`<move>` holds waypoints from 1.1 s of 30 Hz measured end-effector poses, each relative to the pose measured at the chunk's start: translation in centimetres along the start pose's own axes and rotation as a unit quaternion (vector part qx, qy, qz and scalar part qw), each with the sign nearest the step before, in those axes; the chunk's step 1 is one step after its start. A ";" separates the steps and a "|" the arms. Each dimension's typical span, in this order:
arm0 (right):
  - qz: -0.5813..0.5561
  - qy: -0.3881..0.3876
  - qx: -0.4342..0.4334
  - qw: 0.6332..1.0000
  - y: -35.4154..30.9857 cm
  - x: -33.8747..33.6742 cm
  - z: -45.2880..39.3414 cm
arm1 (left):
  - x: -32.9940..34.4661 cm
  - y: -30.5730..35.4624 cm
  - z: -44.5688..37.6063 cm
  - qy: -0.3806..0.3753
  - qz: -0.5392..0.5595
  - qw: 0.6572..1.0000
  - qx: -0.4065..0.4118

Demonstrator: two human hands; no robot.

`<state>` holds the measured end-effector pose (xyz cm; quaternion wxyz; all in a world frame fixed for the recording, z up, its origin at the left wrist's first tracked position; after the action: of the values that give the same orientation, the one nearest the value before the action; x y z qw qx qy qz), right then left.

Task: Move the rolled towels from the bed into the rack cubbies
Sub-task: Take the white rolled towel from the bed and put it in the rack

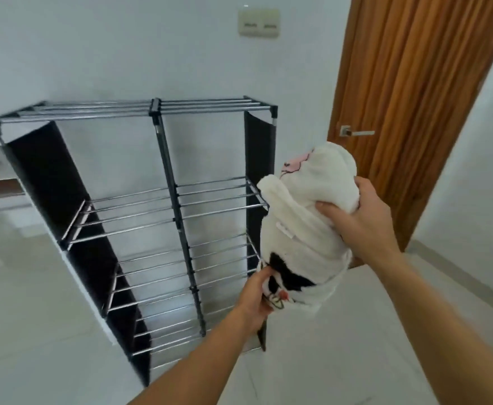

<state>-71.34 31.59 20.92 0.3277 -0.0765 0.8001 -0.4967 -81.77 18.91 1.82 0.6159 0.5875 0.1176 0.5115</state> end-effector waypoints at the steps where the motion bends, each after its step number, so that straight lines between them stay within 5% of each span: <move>1: 0.005 -0.024 -0.017 1.000 -0.5 1.5 -1.4 | -0.6 0.8 -0.8 0.013 0.015 1.000 0.005; 13: 0.076 -0.141 -0.136 0.978 -6.4 18.8 -17.4 | -7.1 10.3 -14.4 0.125 0.059 0.987 0.087; 20: 0.120 -0.137 -0.112 0.977 -7.2 26.3 -25.4 | -7.6 14.3 -20.8 0.091 0.041 0.991 0.086; 33: 0.172 -0.242 0.009 0.955 -1.0 35.6 -32.4 | -8.5 18.2 -24.7 0.054 -0.124 0.988 -0.069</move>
<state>-118.55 39.25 15.22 0.5928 -0.0523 0.6933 -0.4064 -113.02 23.39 6.34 0.7063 0.4964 0.1872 0.4687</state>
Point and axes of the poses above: each hand's wrist, its own z-axis away from the middle knuckle, its own x-axis out of the palm, y = z × x, the point moved 4 cm from there along -z, towards the middle knuckle, and after that the axes turned 10 degrees about x, right-handed, at the moved point
